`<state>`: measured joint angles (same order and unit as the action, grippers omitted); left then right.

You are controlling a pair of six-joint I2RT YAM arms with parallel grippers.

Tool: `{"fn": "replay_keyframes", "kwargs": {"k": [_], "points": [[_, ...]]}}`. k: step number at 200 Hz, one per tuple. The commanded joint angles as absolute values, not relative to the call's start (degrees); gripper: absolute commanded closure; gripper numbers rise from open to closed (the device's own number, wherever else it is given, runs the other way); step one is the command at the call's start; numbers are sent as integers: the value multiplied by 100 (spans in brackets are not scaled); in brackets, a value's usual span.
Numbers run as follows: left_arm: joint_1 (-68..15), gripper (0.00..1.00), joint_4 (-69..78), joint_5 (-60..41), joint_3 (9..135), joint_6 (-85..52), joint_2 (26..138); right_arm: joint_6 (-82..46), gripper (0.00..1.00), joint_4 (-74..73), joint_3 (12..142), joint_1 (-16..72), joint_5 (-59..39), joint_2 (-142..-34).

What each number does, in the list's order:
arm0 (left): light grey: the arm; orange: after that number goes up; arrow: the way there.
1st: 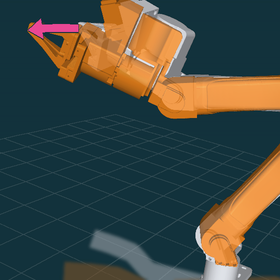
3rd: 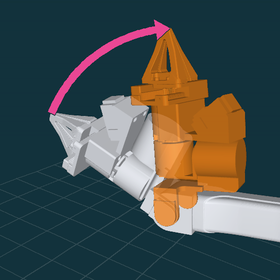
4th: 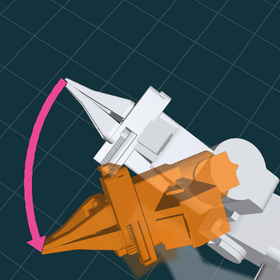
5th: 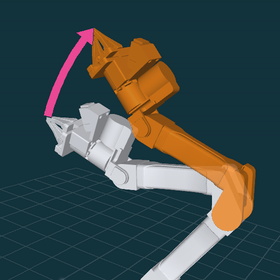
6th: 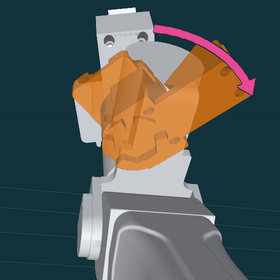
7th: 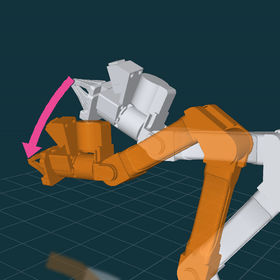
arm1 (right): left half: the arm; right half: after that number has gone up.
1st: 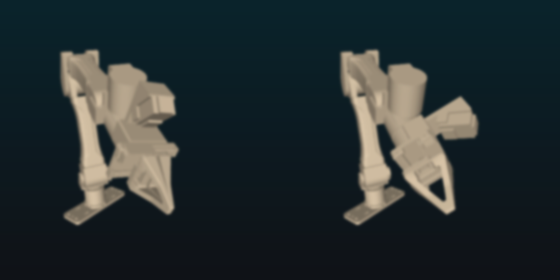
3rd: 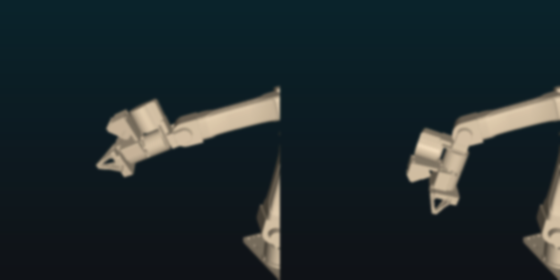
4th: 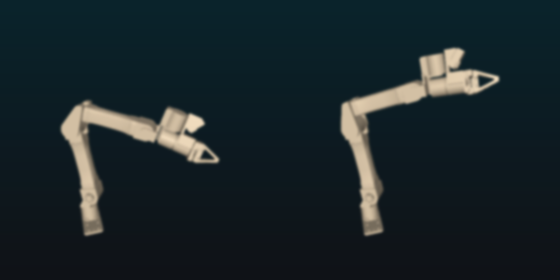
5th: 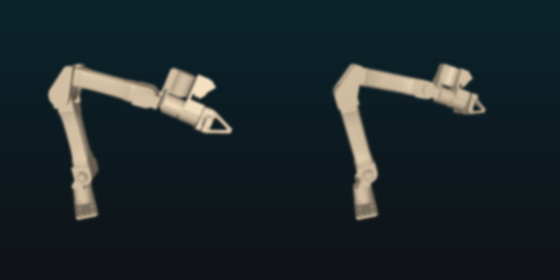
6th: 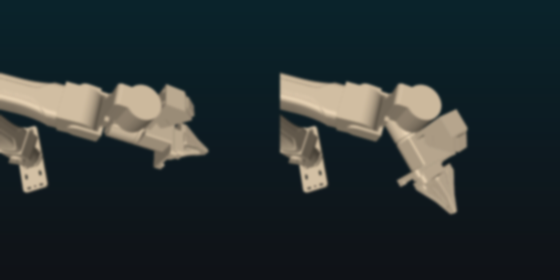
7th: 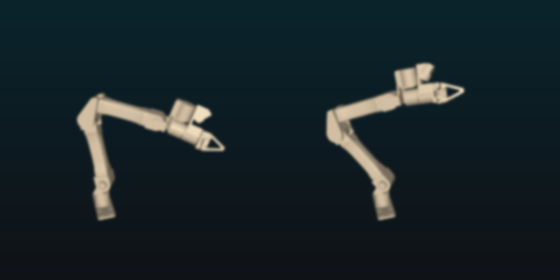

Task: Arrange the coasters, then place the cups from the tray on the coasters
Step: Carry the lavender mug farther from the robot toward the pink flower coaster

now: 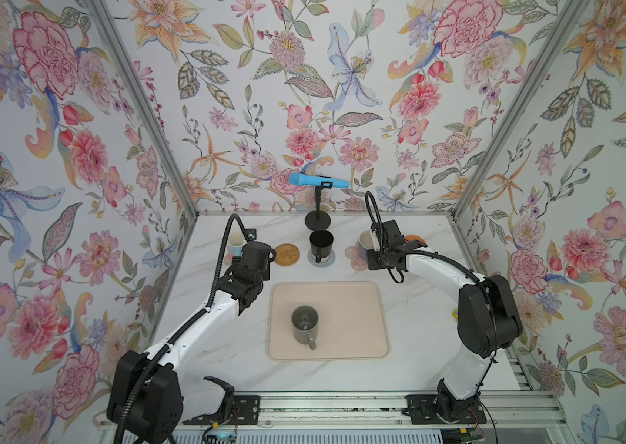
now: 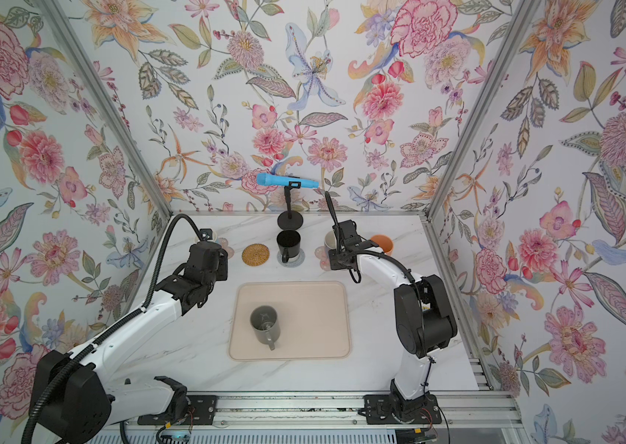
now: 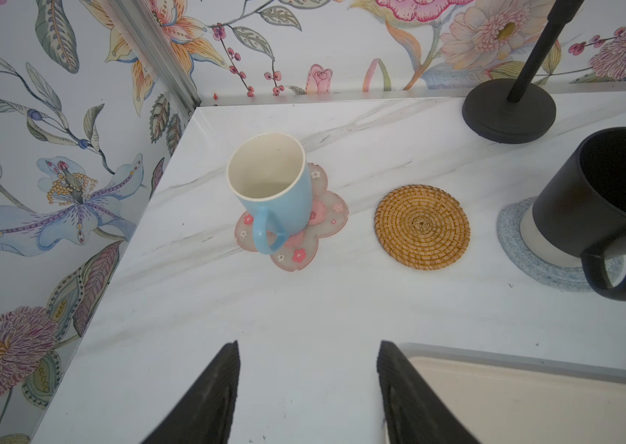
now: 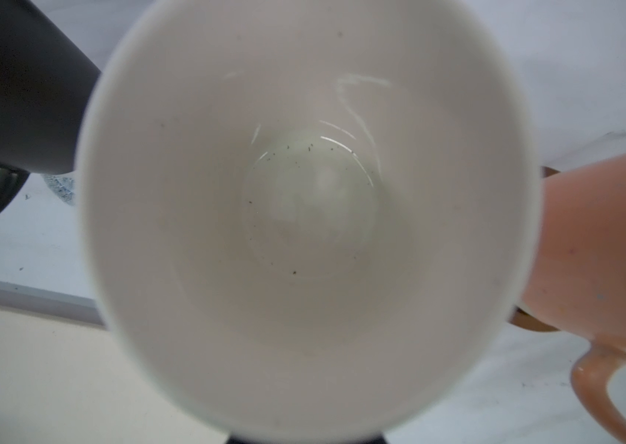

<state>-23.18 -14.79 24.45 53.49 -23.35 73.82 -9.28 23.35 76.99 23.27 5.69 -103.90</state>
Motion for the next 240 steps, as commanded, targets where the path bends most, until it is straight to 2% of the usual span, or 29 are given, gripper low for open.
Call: {"fn": "replay_keyframes", "kwargs": {"k": [1,240], "points": [[-2250,40,-1435,2496,5511,-2278,7509,-1112,100,2162,7995,2274,721,-10515],[-2226,40,-1411,2584,5747,-2134,8106,-1459,100,2175,8473,2223,888,-11205]]}}
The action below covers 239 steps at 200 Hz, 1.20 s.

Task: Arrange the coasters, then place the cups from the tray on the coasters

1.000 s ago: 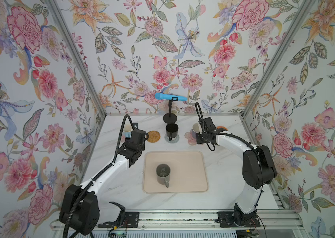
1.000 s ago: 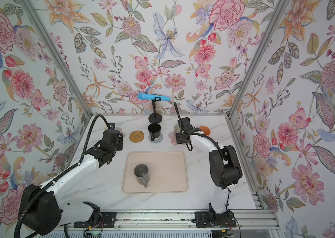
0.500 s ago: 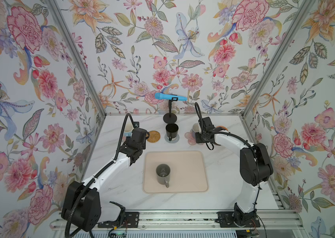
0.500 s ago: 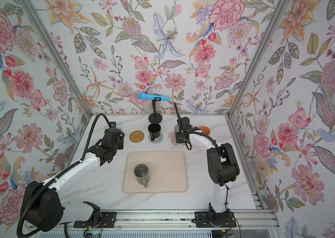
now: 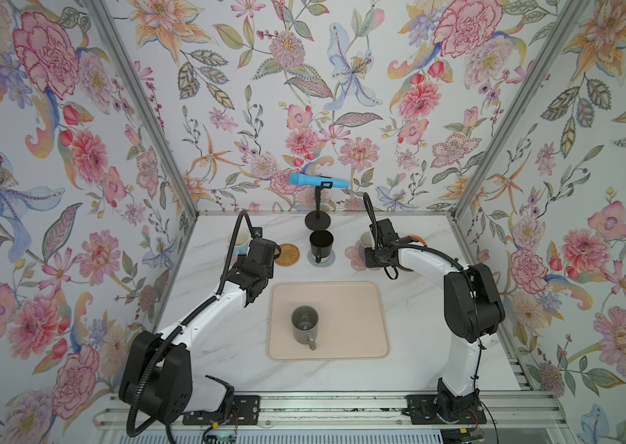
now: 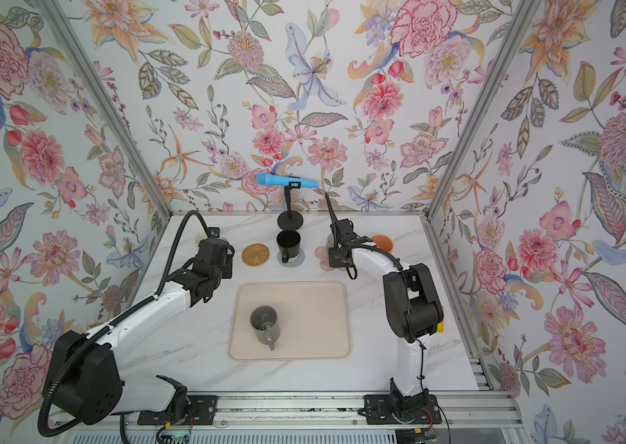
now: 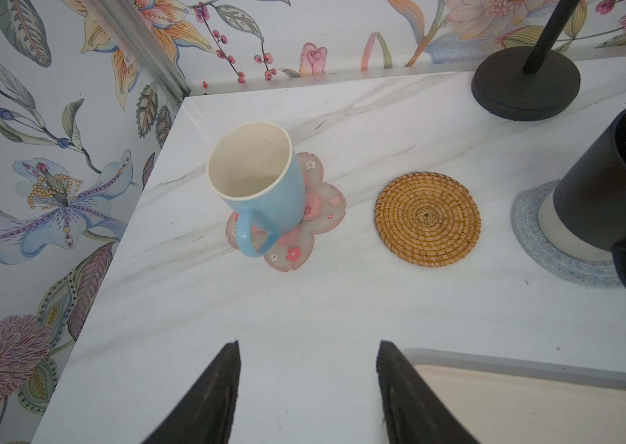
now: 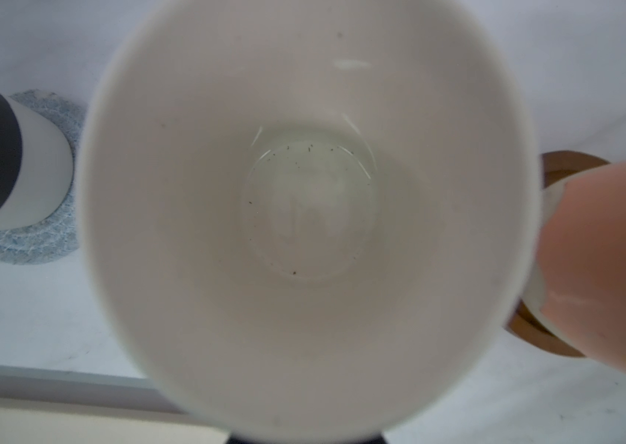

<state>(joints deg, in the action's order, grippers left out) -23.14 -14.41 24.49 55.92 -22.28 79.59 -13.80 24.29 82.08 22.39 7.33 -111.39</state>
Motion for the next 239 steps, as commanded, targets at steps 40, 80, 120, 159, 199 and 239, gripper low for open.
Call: {"fn": "replay_keyframes", "kwargs": {"k": [40,80,120,159,199,239], "points": [[-2205,40,-1362,2558,5782,-2141,8242,-1477,100,2173,8507,2224,897,-11300],[-2197,40,-1362,2532,5836,-2138,8315,-1528,100,2171,8552,2221,896,-11372],[-2190,40,-1380,2522,5854,-2125,8338,-1560,100,2144,8544,2215,848,-11417],[-2193,40,-1372,2479,5889,-2136,8375,-1589,100,1972,8417,2224,762,-11402],[-2195,40,-1389,2461,5924,-2131,8411,-1651,100,1830,8383,2206,726,-11325],[-2193,40,-1419,2452,5924,-2119,8451,-1721,100,1831,8414,2165,643,-11408]]}}
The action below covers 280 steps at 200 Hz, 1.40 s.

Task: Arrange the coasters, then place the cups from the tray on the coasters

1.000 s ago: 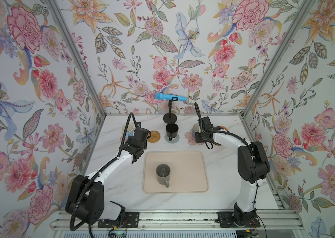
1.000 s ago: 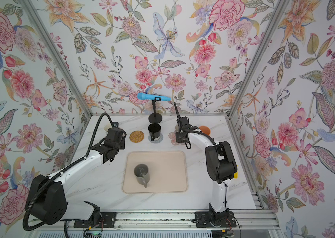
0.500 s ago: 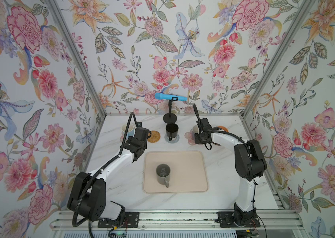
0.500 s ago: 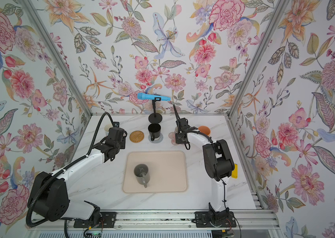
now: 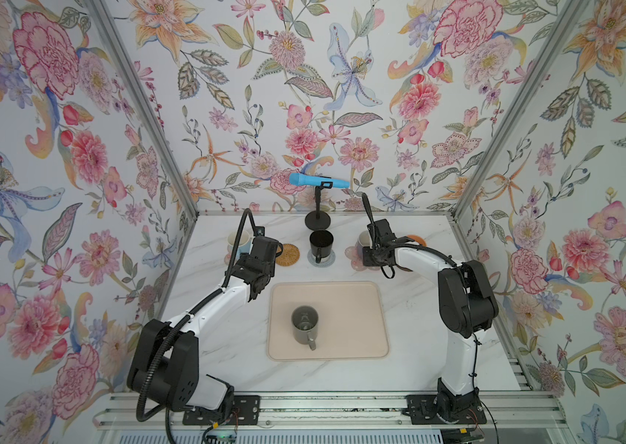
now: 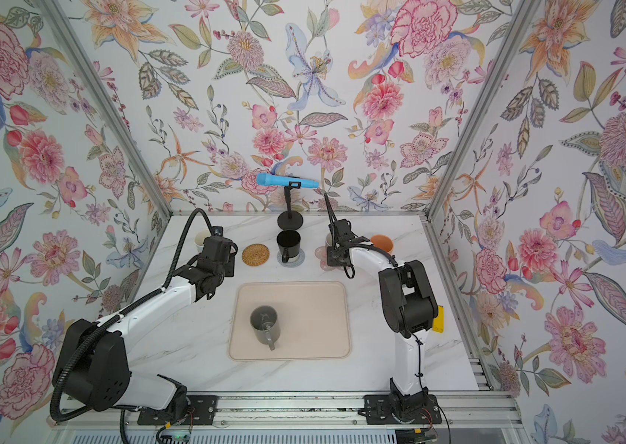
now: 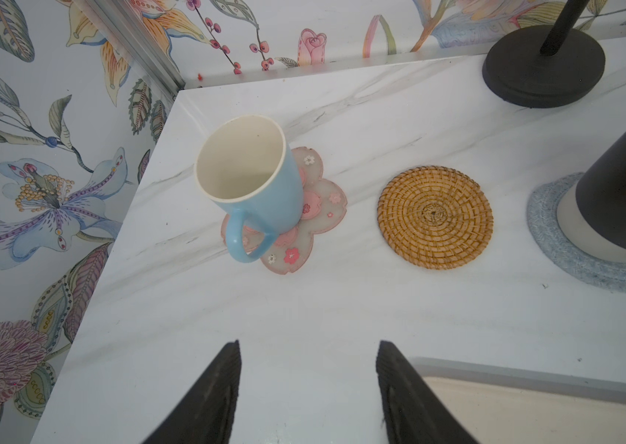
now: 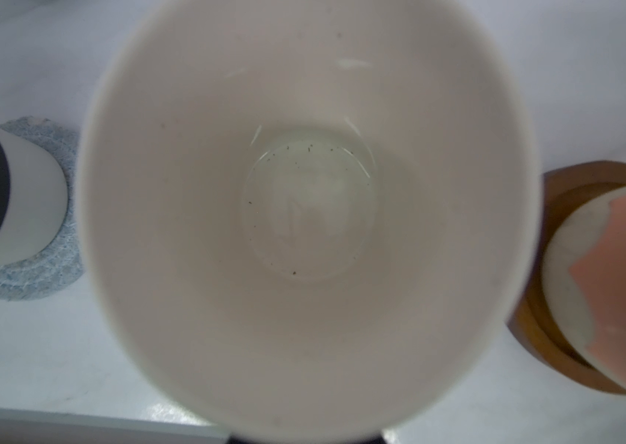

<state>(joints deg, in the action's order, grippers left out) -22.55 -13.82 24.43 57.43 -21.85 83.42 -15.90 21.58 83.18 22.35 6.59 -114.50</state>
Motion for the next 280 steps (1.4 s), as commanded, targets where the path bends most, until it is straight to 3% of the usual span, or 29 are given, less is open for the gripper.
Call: {"fn": "replay_keyframes", "kwargs": {"k": [1,259,280], "points": [[-2191,40,-1422,2452,5924,-2119,8453,-1731,100,1830,8412,2164,642,-11412],[-2171,40,-1564,2441,6144,-2051,8466,-1756,100,2111,8442,2319,741,-11658],[-2170,40,-1575,2443,6126,-2088,8455,-1757,87,2114,8391,2329,704,-11622]]}}
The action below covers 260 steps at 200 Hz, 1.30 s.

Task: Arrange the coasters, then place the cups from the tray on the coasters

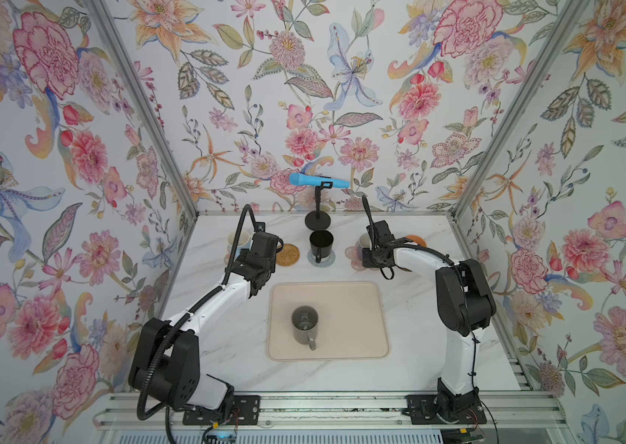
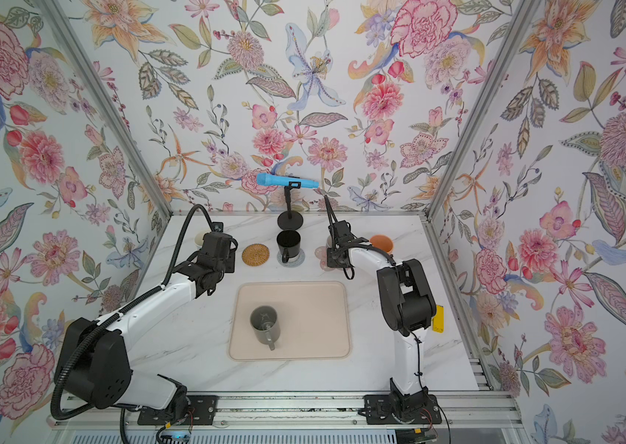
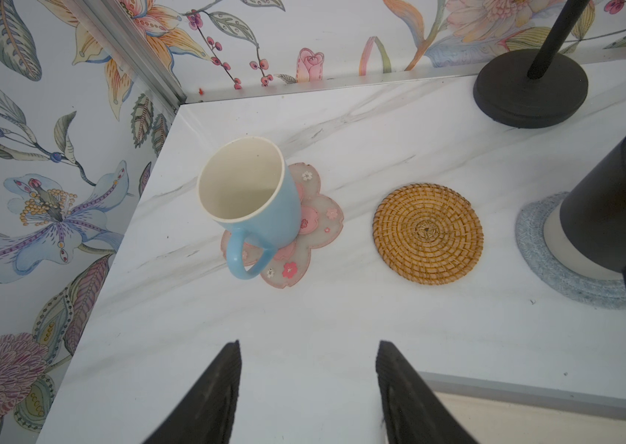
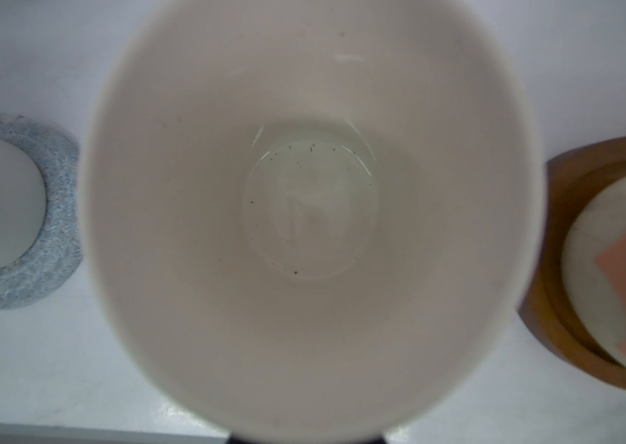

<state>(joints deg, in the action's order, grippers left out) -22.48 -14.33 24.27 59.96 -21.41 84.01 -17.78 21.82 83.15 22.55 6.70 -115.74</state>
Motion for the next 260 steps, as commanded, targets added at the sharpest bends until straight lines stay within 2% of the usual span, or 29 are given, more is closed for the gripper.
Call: {"fn": "replay_keyframes", "kwargs": {"k": [1,24,86,100,218,260], "points": [[-2171,40,-1579,2443,6126,-2090,8455,-1757,87,2120,8388,2329,704,-11620],[-2167,40,-1591,2426,6113,-2106,8446,-1775,76,2140,8310,2369,758,-11550],[-2163,40,-1617,2399,5995,-2122,8243,-1807,63,2223,8257,2452,748,-11369],[-2165,40,-1626,2408,5944,-2131,8156,-1827,51,2267,8288,2464,752,-11334],[-2162,40,-1956,2239,5632,-2129,7454,-1793,46,2478,7772,2626,1027,-10202],[-2164,39,-2248,1746,5532,-2134,7233,-1899,42,2478,7399,2626,1079,-9533]]}}
